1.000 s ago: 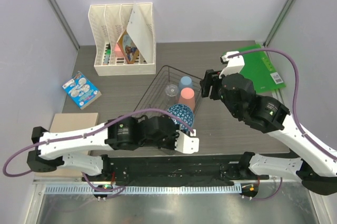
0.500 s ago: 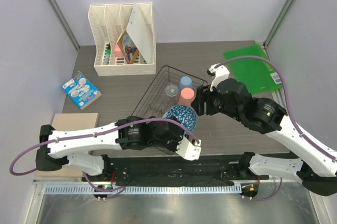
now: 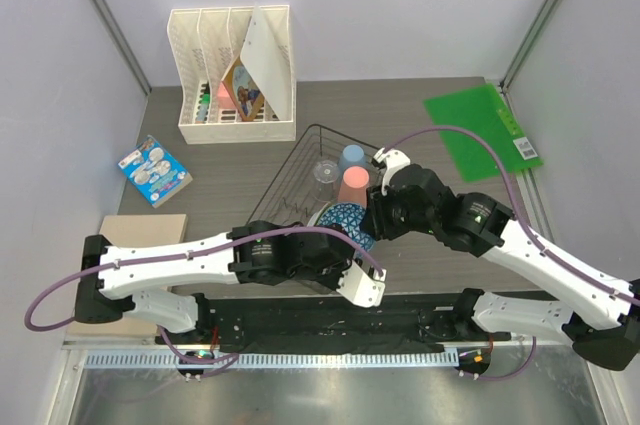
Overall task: Unload the mixed dishes from the dish rack
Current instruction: Place the bowl at the center of the board.
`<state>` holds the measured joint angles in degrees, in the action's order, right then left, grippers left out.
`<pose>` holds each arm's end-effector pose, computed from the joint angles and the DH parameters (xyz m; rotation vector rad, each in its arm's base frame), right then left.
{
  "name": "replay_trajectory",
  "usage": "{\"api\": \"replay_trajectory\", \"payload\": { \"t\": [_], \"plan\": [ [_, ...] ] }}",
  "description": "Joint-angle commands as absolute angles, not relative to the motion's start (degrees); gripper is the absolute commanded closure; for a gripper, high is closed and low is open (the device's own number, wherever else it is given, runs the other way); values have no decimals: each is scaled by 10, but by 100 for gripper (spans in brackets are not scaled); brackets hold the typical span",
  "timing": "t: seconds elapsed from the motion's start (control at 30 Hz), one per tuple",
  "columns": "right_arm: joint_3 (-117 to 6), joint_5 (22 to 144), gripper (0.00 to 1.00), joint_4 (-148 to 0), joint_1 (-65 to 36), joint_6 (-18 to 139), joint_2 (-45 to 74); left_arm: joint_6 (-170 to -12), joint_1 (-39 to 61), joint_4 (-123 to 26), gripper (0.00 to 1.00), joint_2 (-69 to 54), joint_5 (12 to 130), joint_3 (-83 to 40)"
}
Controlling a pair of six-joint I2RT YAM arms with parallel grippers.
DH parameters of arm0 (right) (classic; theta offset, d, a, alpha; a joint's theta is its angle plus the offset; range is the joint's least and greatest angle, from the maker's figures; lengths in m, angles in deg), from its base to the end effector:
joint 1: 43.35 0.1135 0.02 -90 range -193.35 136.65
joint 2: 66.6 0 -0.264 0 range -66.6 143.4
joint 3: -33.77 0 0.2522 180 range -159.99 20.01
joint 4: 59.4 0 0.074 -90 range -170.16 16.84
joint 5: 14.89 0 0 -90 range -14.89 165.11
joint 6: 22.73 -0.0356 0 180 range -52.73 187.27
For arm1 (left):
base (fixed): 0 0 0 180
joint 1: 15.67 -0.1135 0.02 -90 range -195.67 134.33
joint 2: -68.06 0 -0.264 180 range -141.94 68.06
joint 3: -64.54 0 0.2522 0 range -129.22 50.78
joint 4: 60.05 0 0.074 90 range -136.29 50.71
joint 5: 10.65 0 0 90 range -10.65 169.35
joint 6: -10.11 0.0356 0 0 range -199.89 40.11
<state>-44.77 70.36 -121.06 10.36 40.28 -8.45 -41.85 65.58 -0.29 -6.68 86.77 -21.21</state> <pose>0.1204 0.1590 0.3534 -0.5044 2.3167 0.6202 0.0456 -0.2663 0.3342 2.0586 1.2740 -0.1895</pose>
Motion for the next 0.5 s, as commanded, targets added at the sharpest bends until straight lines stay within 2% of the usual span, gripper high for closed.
{"api": "replay_trajectory", "payload": {
  "t": [0.0, 0.03, 0.1, 0.13, 0.2, 0.23, 0.27, 0.33, 0.4, 0.43, 0.47],
  "plan": [
    [-435, 718, 68, -1183, 102, 402, -80, -404, 655, -49, 100, -38, 869, -226],
    [-433, 715, 72, -1182, 101, 402, -80, -405, 654, -51, 100, -36, 869, -225],
    [-434, 704, 93, -1182, 102, 398, -86, -406, 654, -54, 100, -30, 871, -227],
    [-437, 684, 99, -1182, 101, 395, -89, -408, 654, -56, 100, -30, 879, -230],
    [-445, 662, 99, -1181, 102, 394, -106, -417, 654, -79, 100, -23, 900, -228],
    [-457, 636, 99, -1181, 102, 393, -112, -425, 654, -90, 96, -22, 936, -225],
    [-465, 621, 99, -1182, 102, 391, -119, -436, 655, -100, 84, -23, 959, -229],
    [-494, 598, 99, -1186, 102, 394, -121, -449, 655, -118, 79, -22, 984, -236],
    [-518, 562, 99, -1196, 102, 398, -116, -460, 655, -131, 48, -16, 1012, -241],
    [-547, 546, 99, -1203, 101, 399, -111, -464, 655, -145, 41, -9, 1022, -240],
    [-563, 513, 99, -1215, 101, 401, -105, -467, 655, -151, 14, -6, 1039, -238]
  ]
}}
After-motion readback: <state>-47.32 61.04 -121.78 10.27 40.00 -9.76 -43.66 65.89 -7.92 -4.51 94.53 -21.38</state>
